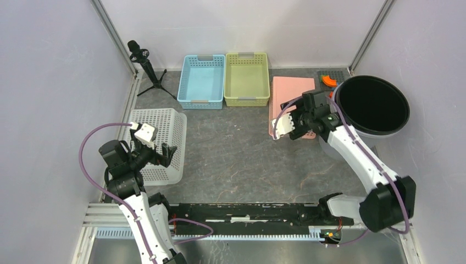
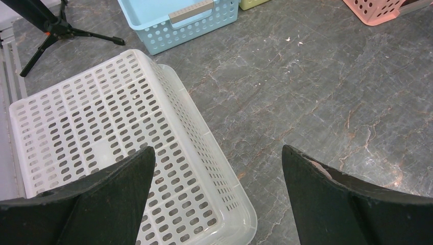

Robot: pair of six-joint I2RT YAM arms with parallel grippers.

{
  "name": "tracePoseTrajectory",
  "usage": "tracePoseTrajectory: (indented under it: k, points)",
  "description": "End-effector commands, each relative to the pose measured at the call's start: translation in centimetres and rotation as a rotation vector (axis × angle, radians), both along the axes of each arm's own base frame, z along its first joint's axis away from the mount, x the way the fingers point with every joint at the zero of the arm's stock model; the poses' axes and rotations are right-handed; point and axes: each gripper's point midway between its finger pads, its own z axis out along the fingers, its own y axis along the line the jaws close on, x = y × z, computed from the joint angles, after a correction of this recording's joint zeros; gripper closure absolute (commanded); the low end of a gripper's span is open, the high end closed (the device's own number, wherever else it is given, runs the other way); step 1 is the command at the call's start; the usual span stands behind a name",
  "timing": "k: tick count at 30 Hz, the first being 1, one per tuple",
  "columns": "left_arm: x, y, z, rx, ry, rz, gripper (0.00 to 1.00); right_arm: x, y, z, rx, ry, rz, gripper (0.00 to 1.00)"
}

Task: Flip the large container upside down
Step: Move the container to the center of the board.

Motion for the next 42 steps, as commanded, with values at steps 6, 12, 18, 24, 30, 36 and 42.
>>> tracePoseTrajectory:
  k: [6,12,18,24,30,36,42]
  points:
    - [0.3,0.0,0.8,0.004,-0.032,-0.001,0.0,-6.3,4.3,-3.9,0.224,0.184,0.07,0.04]
    - [0.4,0.1,0.6,-0.001,-0.021,0.002,0.0,-2.7,3.3,-5.5,0.275,0.054,-0.112,0.02]
    - [0.4,0.2,0.6,-0.001,-0.021,0.005,0.0,0.5,0.8,-6.7,0.219,-0.061,-0.295,0.02]
    - [0.5,0.2,0.6,-0.003,-0.017,0.006,0.0,3.4,-0.7,-6.6,0.181,-0.134,-0.394,0.02]
    - [0.4,0.2,0.5,0.0,-0.019,0.005,0.0,5.4,-1.4,-6.5,0.135,-0.146,-0.418,0.04]
    - [0.4,0.1,0.5,0.0,-0.02,0.002,0.0,6.9,-2.8,-6.3,0.067,-0.155,-0.44,0.07]
    - [0.3,0.1,0.5,0.002,-0.024,0.002,0.0,8.6,-3.7,-5.6,0.039,-0.162,-0.457,0.08]
